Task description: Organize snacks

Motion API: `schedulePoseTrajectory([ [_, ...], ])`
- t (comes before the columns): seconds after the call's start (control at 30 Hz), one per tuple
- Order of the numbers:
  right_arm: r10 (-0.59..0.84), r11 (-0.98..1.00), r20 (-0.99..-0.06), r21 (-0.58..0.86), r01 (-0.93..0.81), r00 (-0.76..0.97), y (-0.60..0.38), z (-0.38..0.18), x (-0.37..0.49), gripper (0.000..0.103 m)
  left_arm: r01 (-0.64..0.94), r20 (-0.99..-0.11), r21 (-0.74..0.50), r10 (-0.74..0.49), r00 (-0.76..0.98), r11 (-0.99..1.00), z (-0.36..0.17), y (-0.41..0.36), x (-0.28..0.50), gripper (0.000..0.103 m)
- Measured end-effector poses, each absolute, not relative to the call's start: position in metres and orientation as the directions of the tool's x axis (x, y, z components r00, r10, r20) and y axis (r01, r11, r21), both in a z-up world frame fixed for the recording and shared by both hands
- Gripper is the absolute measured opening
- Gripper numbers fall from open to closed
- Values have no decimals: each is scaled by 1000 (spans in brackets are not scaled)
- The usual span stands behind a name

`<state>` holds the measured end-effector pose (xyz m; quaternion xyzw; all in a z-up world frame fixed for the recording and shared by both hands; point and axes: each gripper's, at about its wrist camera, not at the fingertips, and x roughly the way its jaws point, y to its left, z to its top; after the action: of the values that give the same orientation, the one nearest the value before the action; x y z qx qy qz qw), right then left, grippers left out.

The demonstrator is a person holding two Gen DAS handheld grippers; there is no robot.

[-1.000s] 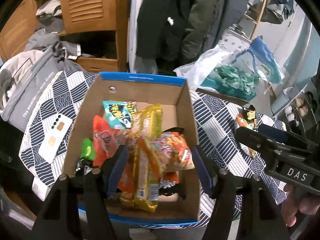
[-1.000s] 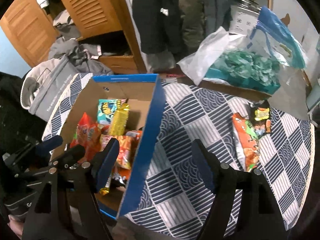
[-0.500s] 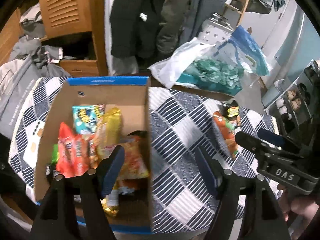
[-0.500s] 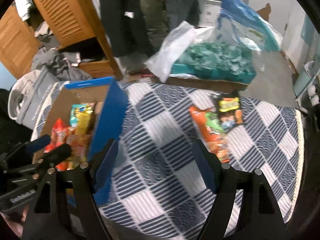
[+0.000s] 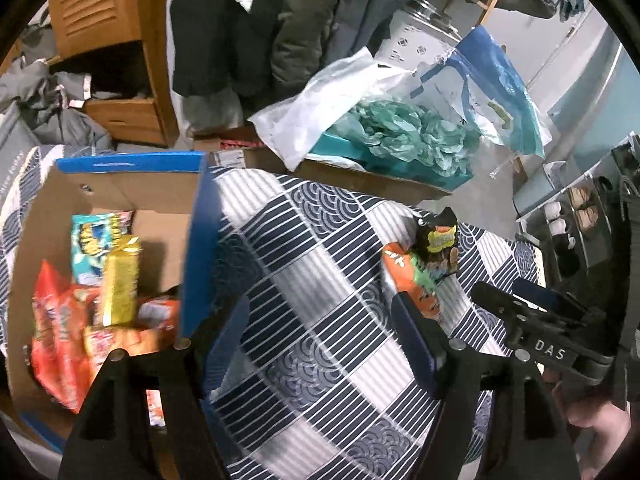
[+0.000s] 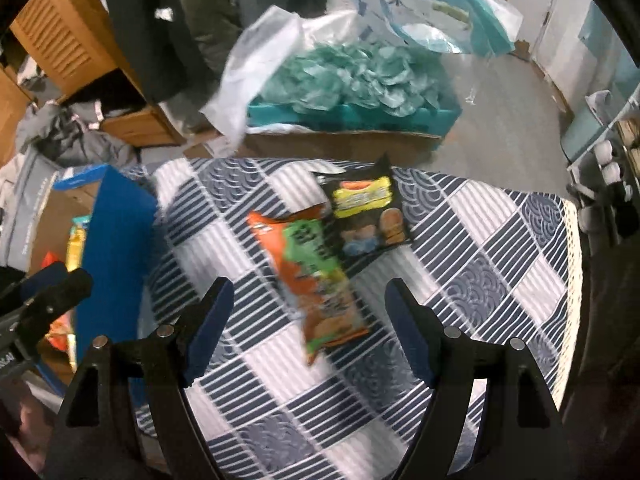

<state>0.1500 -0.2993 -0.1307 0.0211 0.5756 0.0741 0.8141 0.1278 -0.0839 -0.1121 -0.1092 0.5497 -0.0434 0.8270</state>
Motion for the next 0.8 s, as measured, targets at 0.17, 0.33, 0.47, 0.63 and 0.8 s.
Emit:
schedulePoseTrajectory([
  [0.17,135,988,-949,108,-109,285,-316,-151,184,77,-83,-914,-256,-214,345,963,-133,-102,152,77],
  [0.33,110,987,-963,77,-141,248,-320,-178,215,77,-153,-931,-253,-197,307,955,-159,-109,175,77],
  [0.47,112,987,-967,81,-140,228,-323,-201,230,77,-209,-939,-262,-198,283,942,-174,-109,190,77],
  [0.63,156,982,-966,129,-137,205,-326,-218,238,77,-242,-951,-245,-184,248,939,-191,-116,206,77],
  [0.8,131,984,-975,105,-145,181,-327,-237,243,77,-263,-957,-240,-183,224,935,-207,-125,211,77],
])
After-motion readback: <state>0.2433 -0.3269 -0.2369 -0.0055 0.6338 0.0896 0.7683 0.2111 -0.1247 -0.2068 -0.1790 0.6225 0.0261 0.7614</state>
